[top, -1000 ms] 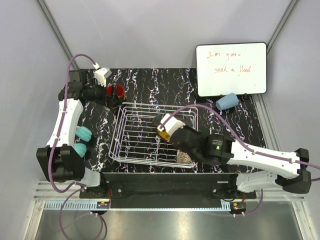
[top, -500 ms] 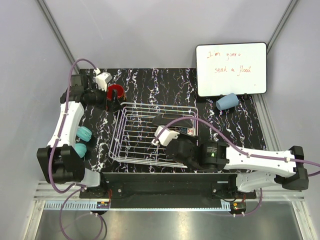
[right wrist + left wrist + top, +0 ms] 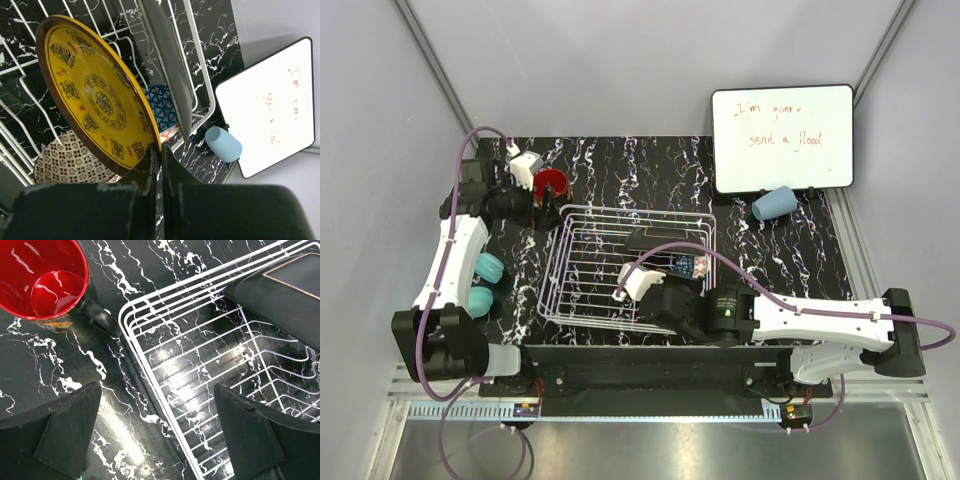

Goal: Load the mixed dishes into the dish rack

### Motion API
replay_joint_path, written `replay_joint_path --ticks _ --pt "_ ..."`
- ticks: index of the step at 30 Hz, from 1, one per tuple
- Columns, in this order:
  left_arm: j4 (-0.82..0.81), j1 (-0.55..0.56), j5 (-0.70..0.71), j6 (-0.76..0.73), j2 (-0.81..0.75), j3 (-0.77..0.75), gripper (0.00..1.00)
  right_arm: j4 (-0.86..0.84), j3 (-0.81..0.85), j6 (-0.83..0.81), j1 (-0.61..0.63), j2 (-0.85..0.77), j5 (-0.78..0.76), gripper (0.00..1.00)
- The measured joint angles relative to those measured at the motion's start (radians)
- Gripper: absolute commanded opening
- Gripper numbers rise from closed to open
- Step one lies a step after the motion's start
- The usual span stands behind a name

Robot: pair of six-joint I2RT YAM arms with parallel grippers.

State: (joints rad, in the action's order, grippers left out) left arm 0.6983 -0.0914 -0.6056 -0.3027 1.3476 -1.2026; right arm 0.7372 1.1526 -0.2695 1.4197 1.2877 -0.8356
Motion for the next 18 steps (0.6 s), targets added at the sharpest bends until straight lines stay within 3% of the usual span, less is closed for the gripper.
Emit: replay_joint_path --ticks 18 --pt "-0.012 -0.001 0.0 0.015 -0.004 0.003 0.99 -0.057 -0.025 -0.09 0.008 0.033 0.003 0.0"
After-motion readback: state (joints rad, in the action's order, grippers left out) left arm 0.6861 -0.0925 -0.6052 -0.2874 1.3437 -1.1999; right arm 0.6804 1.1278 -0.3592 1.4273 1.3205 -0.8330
